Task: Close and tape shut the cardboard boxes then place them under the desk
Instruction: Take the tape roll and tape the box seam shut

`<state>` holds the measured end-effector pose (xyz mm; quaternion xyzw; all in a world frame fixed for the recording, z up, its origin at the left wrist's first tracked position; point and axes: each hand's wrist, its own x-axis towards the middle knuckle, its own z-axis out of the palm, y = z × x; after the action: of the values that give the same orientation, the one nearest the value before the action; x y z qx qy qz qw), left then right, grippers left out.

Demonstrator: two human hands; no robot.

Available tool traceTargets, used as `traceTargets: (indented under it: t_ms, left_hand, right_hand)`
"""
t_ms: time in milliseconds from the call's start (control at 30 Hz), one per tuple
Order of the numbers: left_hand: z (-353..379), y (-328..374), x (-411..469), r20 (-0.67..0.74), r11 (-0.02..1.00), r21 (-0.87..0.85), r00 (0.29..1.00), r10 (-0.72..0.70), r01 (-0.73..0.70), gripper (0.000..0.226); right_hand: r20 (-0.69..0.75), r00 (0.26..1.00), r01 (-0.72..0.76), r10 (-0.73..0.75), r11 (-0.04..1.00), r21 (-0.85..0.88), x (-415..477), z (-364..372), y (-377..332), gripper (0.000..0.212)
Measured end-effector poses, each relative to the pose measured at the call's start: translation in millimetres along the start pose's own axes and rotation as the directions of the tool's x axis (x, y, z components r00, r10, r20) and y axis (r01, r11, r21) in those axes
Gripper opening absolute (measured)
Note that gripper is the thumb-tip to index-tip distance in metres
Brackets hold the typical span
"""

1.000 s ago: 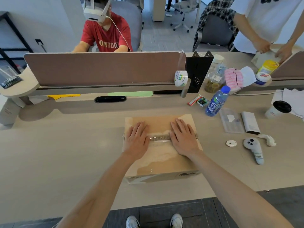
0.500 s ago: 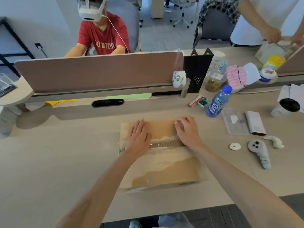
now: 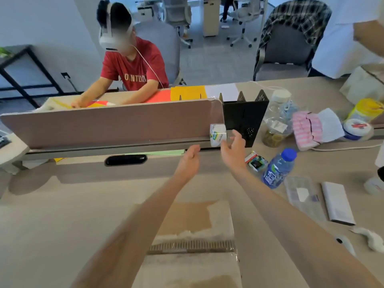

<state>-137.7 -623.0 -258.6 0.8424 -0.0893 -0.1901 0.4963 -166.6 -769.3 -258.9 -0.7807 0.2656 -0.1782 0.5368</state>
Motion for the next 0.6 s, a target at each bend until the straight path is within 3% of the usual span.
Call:
traceTargets:
  t_ms: [200, 300, 400, 600]
  left_hand:
    - [-2.5, 31.5, 61.0, -0.059, 0.998, -0.001, 0.996, 0.07, -0.071, 0.044]
    - [-7.2, 47.3, 87.6, -0.112, 0.993, 0.021, 0.987, 0.118, -0.116, 0.043]
    - [-7.7, 61.2, 102.0, -0.209, 0.987, -0.046, 0.968, 0.138, -0.151, 0.03]
    - [1.2, 87.2, 116.4, -0.383, 0.988, -0.057, 0.917, 0.114, -0.146, 0.015]
  right_hand:
    - [0.061, 0.997, -0.057, 0.055, 0.998, 0.03, 62.6, 12.7, -1.2, 0.061]
    - [0.071, 0.996, -0.06, 0.055, 0.996, 0.066, 83.2, 13.0, -2.6, 0.043]
    - [0.187, 0.981, -0.092, 0.058, 0.98, 0.175, 85.8, 13.0, 1.9, 0.019]
    - [0.275, 0.954, -0.217, 0.118, 0.905, 0.365, 76.5, 5.6, 13.7, 0.018]
